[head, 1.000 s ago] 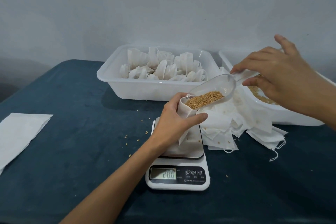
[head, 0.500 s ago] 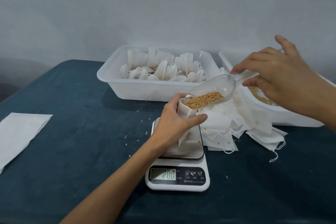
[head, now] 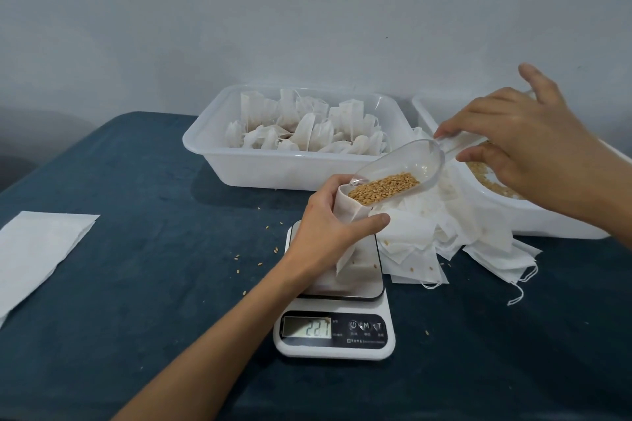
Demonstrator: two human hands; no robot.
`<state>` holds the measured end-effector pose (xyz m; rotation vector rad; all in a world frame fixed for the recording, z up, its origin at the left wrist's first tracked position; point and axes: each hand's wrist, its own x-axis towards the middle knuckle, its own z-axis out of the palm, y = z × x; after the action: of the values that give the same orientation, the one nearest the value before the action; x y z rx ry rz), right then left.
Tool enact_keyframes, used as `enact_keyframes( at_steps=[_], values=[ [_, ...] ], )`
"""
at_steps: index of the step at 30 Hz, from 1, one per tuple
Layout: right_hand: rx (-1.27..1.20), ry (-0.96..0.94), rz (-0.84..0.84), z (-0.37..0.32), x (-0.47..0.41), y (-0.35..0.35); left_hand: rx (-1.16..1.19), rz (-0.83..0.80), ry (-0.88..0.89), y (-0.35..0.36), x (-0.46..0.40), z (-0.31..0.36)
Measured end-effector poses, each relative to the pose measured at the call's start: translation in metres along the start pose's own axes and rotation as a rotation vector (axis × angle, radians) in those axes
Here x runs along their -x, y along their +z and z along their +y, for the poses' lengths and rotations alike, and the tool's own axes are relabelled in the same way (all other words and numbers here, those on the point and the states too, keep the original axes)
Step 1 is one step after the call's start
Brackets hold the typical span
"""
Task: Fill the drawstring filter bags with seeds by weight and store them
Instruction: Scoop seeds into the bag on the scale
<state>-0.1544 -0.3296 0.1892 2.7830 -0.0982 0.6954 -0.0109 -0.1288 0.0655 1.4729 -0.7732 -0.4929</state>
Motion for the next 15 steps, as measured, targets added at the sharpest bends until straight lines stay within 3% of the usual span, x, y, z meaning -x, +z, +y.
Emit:
enact_keyframes(
  at_steps=[15],
  values=[
    [-0.001, -0.006, 0.008, -0.0006, -0.0013, -0.0009, -0.005, 0.001, 0.000, -0.0011, -0.0005, -0.0016]
  ],
)
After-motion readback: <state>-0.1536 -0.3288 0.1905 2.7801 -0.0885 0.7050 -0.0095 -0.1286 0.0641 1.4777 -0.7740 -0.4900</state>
